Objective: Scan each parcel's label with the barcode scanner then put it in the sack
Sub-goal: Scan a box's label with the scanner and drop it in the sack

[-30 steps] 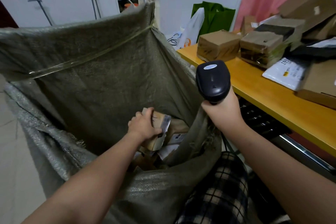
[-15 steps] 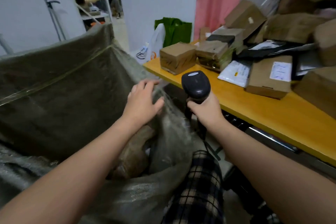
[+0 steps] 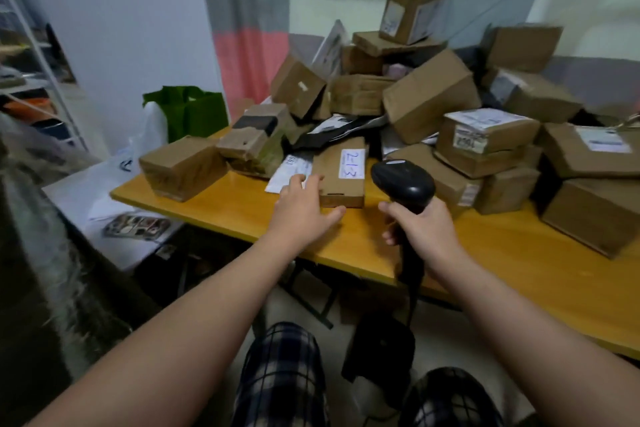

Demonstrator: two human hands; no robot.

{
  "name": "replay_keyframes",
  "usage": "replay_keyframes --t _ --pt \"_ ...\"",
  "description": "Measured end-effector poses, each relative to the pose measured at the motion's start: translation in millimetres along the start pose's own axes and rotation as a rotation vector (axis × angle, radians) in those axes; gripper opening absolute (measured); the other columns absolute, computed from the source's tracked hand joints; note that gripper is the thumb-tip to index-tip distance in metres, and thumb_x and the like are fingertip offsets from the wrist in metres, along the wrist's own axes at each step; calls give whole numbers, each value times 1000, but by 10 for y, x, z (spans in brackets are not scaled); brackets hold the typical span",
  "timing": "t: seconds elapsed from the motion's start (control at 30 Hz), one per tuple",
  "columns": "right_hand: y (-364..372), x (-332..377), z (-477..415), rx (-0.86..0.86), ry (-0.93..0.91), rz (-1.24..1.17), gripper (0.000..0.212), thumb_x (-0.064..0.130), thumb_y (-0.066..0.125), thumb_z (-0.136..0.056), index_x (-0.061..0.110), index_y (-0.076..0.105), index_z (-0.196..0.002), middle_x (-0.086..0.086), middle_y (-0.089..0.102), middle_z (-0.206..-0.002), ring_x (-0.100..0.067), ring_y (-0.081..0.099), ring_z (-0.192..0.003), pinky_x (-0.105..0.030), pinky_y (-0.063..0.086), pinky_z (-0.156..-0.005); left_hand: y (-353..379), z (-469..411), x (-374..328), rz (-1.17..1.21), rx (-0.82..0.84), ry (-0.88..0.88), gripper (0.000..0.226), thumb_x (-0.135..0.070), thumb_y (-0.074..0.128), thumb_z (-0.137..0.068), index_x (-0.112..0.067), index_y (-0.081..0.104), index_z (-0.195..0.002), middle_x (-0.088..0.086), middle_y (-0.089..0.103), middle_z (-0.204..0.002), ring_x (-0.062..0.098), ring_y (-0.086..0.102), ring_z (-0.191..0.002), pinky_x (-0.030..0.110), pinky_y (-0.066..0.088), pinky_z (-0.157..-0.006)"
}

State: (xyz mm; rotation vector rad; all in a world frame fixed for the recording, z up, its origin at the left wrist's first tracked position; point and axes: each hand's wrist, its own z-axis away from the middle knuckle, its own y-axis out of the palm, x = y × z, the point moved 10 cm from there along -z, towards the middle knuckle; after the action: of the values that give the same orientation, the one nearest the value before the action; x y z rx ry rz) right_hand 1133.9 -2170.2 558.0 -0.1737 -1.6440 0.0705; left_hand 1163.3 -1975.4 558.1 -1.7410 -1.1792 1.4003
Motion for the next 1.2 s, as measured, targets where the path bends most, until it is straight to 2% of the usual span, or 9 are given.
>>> replay_keyframes --t 0.13,0.23,0.37,0.63,0.77,0.87,0.93,1.03,1.2 --pt "-273 -96 -117 -43 22 -16 11 11 70 -85 9 62 -92 -6 61 -63 -20 59 -50 -30 51 -51 431 -354 -112 6 110 -162 102 -69 61 -76 -19 13 -151 20 14 -154 40 28 -137 44 31 -109" --pt "-343 -177 -160 -50 41 -24 10 12 70 -85 12 61 -88 -7 62 -64 -21 60 -52 -35 52 -56 582 -500 -130 -1 126 -233 107 -73 61 -73 -24 7 -152 20 10 -155 40 25 -138 47 32 -108" --pt "-376 -204 -147 -52 48 -45 11 13 70 -85 11 61 -91 -7 62 -66 -23 60 -55 -38 53 -60 536 -468 -110 57 98 -255 97 -64 66 -74 -22 19 -148 20 22 -148 38 28 -134 45 33 -106" --pt "-345 -161 116 -18 36 -146 17 8 69 -86 11 63 -102 -7 64 -78 -19 62 -61 -26 54 -53 186 225 64 335 66 -107 75 -58 69 -69 -31 41 -135 2 37 -130 25 37 -126 37 34 -104" --pt "-315 -91 248 -24 -27 -212 29 7 70 -85 21 62 -108 4 65 -98 -11 64 -84 -30 60 -65 105 428 30 718 163 -78 56 -59 63 -69 -34 53 -119 0 45 -129 20 51 -115 35 51 -87" --pt "-221 -88 363 -2 -56 -328 34 6 71 -83 20 63 -112 2 69 -106 -15 66 -95 -35 60 -78 60 547 -163 900 197 -19 33 -44 56 -85 -31 54 -115 -3 54 -120 16 55 -109 24 45 -74" --pt "-131 -41 455 13 -116 -397 41 3 71 -82 15 62 -121 -2 70 -115 -15 66 -105 -30 56 -88 111 636 -295 919 229 4 18 -31 49 -97 -34 52 -114 -9 58 -114 8 56 -105 16 42 -73" --pt "-1 -19 529 53 -131 -432 37 0 68 -83 13 64 -118 -3 72 -108 -14 68 -102 -27 55 -88 176 714 -400 909 247 2 24 -28 50 -97 -30 51 -121 -12 63 -107 -6 58 -91 7 43 -69" --pt "48 -56 540 51 -121 -276 34 -1 70 -82 9 66 -114 0 71 -102 -13 64 -101 -24 50 -88 11 604 -368 815 103 -44 36 -42 63 -89 -29 43 -115 -15 58 -100 -3 55 -87 15 46 -70"
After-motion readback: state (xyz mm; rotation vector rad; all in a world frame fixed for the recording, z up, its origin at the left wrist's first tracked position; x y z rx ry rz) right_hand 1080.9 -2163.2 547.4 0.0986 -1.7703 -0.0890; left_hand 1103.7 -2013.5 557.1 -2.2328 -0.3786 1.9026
